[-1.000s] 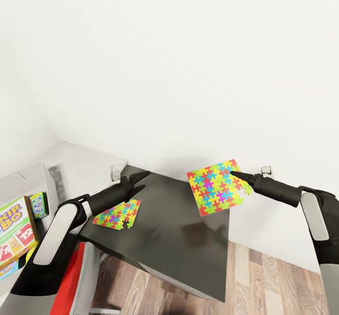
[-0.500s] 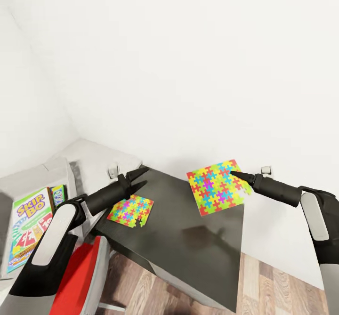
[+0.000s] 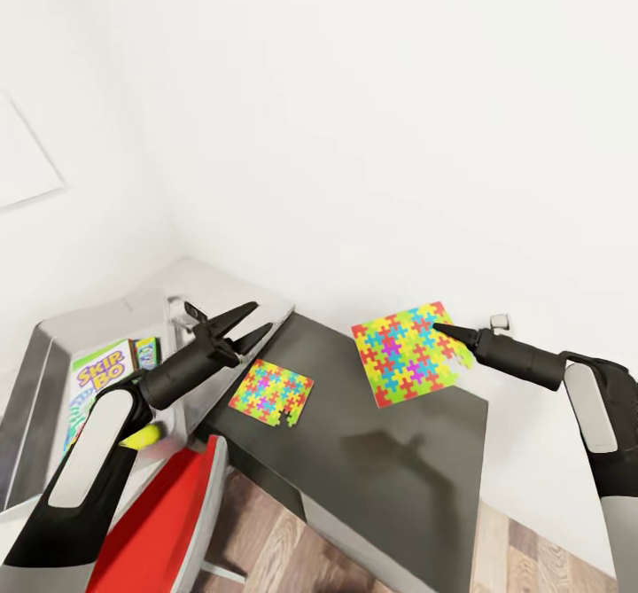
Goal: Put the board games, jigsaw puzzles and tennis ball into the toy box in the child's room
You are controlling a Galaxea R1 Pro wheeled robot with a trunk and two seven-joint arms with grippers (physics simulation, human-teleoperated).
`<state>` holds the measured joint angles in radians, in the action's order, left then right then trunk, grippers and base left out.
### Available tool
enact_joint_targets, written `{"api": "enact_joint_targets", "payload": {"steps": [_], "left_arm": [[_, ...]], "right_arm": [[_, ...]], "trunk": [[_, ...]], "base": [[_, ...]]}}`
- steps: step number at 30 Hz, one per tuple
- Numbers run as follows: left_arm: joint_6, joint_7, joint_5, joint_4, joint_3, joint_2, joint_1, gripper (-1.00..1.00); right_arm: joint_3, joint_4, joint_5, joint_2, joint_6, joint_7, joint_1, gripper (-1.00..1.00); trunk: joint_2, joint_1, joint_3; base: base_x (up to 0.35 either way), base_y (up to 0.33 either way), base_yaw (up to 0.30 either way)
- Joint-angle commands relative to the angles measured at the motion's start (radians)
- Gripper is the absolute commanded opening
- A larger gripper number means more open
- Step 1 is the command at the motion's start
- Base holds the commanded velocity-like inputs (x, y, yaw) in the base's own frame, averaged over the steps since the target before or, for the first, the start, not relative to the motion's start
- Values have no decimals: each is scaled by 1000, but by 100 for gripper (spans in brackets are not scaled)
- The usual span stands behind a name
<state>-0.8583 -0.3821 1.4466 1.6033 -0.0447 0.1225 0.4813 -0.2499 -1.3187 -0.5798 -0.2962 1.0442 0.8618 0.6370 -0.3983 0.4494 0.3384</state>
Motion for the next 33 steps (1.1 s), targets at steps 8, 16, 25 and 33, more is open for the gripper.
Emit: {"api": "enact_joint_targets", "payload": {"steps": [8,16,25,33], "left_arm": [[-2,-18,-3,-1,9,1,-4,100],[-2,-16,-11,-2,11,2,-5,100],[-2,-14,-13,-3,11,2,-6,100],[-2,-13,-14,-3,10,2,-6,100]], "right_arm": [[2,7,5,0,3,6,2,-100],[2,8,5,0,3,6,3,-100],[-2,9,5,0,3,6,2,-100],[-5,9,5,0,3,6,1,-100]], "trunk": [[-2,1,-8],[-2,1,-18],[-2,1,-29],[-2,1,-39]], "base": [[0,0,213],[0,0,213],[0,0,214],[0,0,214]]}}
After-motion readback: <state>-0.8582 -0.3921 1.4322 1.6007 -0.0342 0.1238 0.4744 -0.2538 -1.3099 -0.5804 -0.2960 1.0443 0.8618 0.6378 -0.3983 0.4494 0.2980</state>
